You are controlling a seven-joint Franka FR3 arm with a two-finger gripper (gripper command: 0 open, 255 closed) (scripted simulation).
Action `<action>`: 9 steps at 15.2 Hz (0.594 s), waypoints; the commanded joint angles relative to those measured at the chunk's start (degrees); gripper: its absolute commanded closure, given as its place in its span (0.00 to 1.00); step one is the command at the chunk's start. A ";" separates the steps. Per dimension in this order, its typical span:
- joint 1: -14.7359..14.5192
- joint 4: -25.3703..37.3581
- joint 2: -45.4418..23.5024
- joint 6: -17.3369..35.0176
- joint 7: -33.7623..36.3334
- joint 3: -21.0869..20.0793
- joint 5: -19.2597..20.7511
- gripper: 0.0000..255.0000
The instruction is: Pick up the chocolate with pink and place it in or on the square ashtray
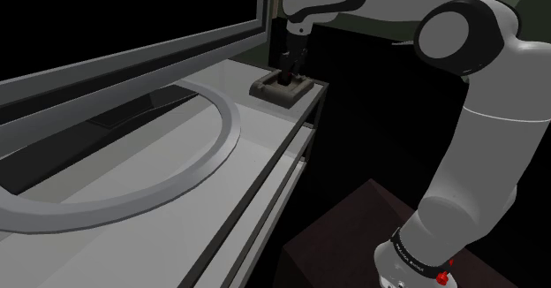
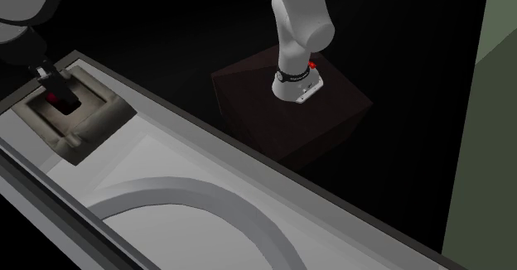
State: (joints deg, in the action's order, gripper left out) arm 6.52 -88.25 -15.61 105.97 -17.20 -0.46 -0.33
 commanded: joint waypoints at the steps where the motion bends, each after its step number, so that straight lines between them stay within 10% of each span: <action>1: 0.00 0.00 0.00 0.00 0.00 0.00 0.00 0.00; 9: 0.02 7.25 0.04 -7.28 0.01 0.01 0.00 0.00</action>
State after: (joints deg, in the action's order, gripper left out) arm 6.67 -82.62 -15.67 100.50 -17.40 -0.39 -0.36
